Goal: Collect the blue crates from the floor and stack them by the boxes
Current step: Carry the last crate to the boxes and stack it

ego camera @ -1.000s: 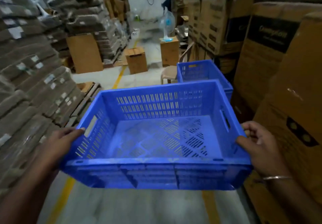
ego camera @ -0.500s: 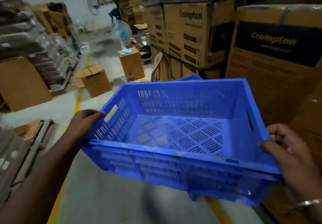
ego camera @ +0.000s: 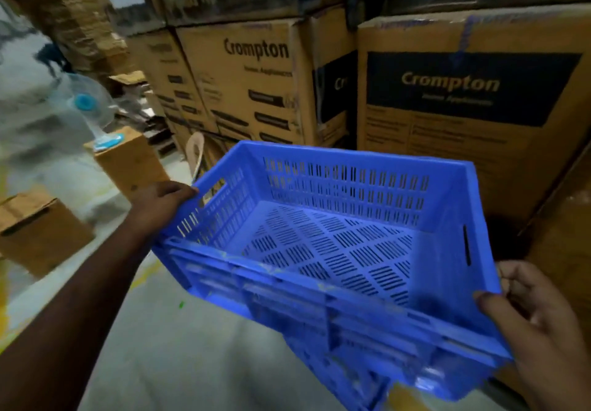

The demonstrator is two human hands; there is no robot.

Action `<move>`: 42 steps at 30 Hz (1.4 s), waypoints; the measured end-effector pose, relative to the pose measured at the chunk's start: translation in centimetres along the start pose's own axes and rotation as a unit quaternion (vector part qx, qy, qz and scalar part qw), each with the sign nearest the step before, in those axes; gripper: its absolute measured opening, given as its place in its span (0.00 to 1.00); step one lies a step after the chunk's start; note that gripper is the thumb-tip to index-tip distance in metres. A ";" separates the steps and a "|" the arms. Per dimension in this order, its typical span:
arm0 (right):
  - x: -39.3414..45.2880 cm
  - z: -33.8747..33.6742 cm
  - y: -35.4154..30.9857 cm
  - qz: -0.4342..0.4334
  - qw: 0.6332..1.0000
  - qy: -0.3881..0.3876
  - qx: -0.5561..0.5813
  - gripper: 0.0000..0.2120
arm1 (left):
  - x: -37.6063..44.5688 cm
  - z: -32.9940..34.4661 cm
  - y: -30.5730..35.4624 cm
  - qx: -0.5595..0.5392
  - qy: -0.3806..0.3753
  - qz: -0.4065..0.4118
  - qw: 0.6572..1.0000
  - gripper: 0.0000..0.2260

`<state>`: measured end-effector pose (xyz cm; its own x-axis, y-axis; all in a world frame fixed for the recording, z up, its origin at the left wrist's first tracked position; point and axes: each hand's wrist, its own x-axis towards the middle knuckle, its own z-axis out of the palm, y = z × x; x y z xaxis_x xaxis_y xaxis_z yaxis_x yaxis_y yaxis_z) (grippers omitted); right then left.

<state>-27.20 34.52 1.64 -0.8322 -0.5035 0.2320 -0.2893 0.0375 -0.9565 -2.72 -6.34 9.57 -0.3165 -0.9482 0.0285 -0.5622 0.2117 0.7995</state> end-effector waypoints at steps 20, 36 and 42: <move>1.5 12.3 2.5 0.208 0.938 0.278 -0.018 0.20 | 26.1 10.1 -0.6 -0.072 -0.279 0.143 0.947 0.09; 1.5 16.3 -1.9 0.164 0.911 0.372 -0.074 0.17 | 28.8 8.7 -4.2 -0.099 -0.324 0.188 0.922 0.23; 0.5 15.1 -0.9 0.173 0.908 0.377 -0.064 0.13 | 22.4 10.1 -4.1 -0.121 -0.304 0.208 0.922 0.16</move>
<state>-20.23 21.14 -0.04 -0.9568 0.2897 0.0229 0.0390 0.2058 -0.9778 -15.22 -26.05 0.90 -0.8773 -0.4733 0.0796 -0.1322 0.3976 0.9080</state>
